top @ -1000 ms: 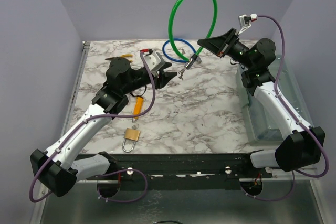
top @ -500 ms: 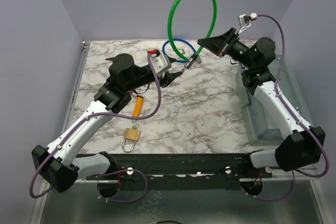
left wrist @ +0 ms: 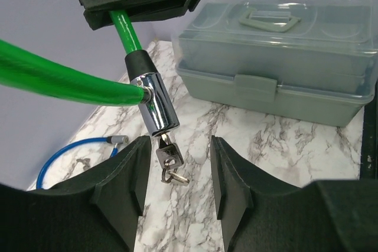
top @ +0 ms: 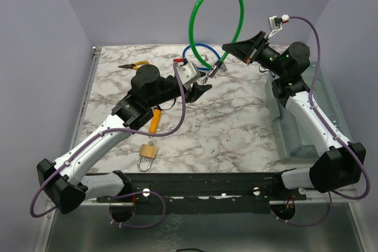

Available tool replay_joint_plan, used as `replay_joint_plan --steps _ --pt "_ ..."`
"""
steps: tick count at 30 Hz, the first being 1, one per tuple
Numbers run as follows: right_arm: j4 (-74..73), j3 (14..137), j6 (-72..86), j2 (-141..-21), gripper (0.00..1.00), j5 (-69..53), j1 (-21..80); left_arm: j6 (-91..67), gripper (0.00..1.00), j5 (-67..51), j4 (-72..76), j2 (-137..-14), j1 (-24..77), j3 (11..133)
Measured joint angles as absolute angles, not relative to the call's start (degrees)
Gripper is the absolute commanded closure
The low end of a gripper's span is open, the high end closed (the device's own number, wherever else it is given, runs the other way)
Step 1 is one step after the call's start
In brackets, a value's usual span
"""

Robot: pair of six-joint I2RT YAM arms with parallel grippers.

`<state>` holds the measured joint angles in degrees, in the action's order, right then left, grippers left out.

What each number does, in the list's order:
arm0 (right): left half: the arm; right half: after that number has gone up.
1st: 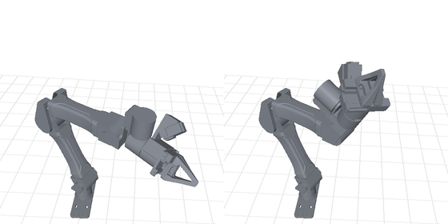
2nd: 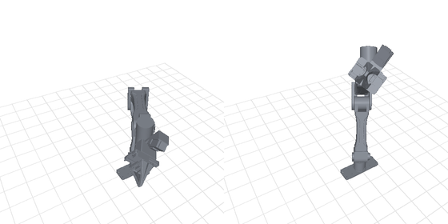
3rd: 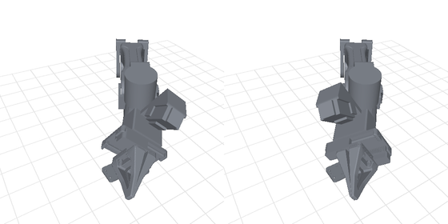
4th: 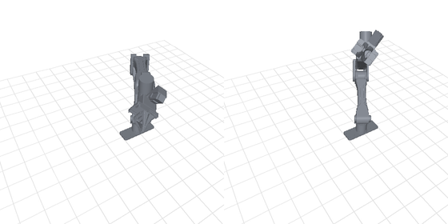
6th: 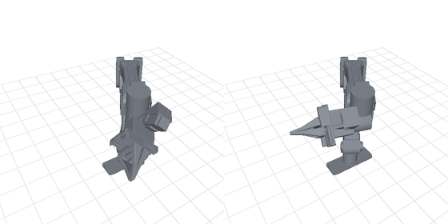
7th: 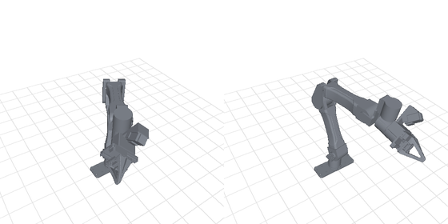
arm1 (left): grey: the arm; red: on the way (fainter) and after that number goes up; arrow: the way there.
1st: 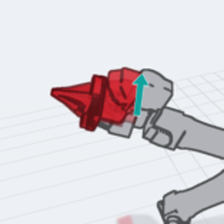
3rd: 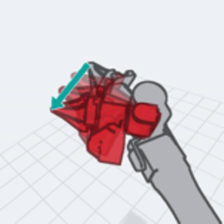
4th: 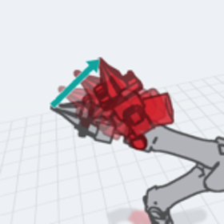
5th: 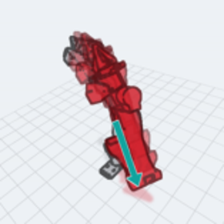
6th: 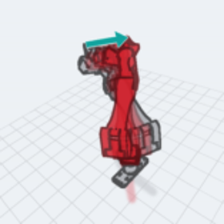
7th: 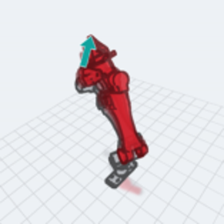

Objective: Lock with the key
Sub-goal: Lock the lock.

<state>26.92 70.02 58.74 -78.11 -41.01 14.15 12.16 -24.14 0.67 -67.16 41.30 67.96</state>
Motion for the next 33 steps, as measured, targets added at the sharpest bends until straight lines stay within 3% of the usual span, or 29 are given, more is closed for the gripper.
replay_joint_plan --steps 6,26,33 --pt "26.9 70.0 58.8 -78.1 1.00 -41.0 14.2 11.3 0.58 -20.0 0.7 -68.5 42.1 68.0" --pt "27.0 70.0 59.1 -78.1 1.00 -41.0 14.1 4.3 0.99 -16.8 0.6 -68.7 42.4 68.0" --pt "27.4 70.0 59.7 -78.1 1.00 -41.3 13.8 -0.7 1.00 -16.9 0.9 -68.7 42.3 68.0"
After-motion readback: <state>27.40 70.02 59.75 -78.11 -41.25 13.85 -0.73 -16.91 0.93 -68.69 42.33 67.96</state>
